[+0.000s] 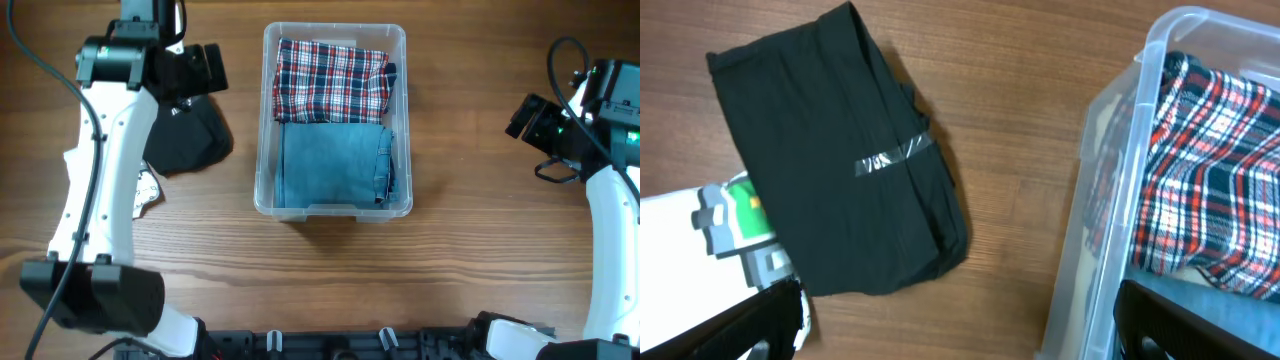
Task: Pack container
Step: 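Raise the left gripper and move it over the black garment, then lower the left gripper and grasp the black garment's edge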
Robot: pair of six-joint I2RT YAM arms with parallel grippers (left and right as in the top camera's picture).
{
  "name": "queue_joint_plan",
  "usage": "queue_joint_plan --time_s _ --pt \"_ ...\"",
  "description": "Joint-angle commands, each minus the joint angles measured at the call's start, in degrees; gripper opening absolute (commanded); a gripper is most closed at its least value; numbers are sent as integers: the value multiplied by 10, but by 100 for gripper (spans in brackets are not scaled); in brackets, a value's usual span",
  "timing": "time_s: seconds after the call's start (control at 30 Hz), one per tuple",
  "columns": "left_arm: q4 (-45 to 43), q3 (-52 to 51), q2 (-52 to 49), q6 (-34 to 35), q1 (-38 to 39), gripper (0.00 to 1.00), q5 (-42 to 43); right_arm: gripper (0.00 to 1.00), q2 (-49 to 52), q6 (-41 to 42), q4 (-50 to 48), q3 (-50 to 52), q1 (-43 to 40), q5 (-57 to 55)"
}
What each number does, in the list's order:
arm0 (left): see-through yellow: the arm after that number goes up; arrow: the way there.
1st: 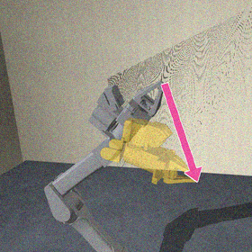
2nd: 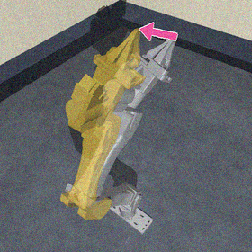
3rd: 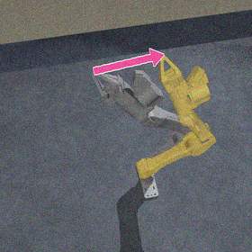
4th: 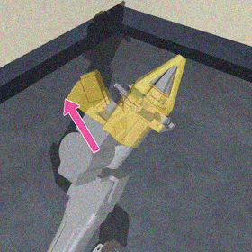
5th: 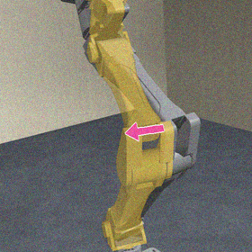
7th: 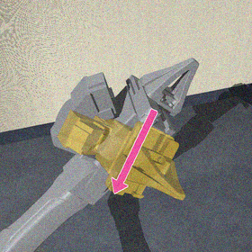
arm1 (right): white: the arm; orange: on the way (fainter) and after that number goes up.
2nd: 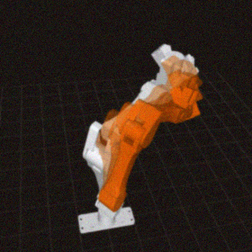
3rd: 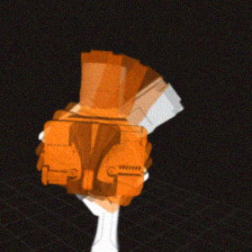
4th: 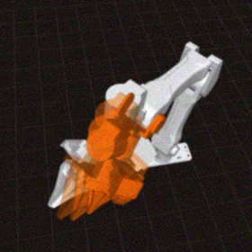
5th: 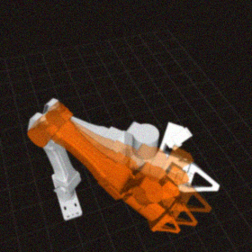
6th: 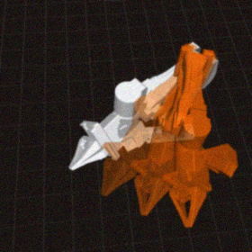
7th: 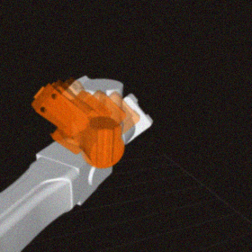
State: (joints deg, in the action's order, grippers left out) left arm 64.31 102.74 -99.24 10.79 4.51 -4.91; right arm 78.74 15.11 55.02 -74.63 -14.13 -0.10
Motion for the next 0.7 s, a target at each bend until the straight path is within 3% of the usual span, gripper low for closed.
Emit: queue_joint_plan --time_s 0.0,0.1,0.33,0.67 --pt "-23 17 -12 63 -3 100 -17 100 -1 -1 -1 -6 0 -5" --pt "-45 17 -26 167 -3 100 -51 100 -1 -1 -1 -6 0 -5" --pt "-85 17 -79 177 -3 100 -73 100 -1 -1 -1 -6 0 -5" --pt "-143 17 -201 12 -9 100 -76 100 -1 -1 -1 -6 0 -5"
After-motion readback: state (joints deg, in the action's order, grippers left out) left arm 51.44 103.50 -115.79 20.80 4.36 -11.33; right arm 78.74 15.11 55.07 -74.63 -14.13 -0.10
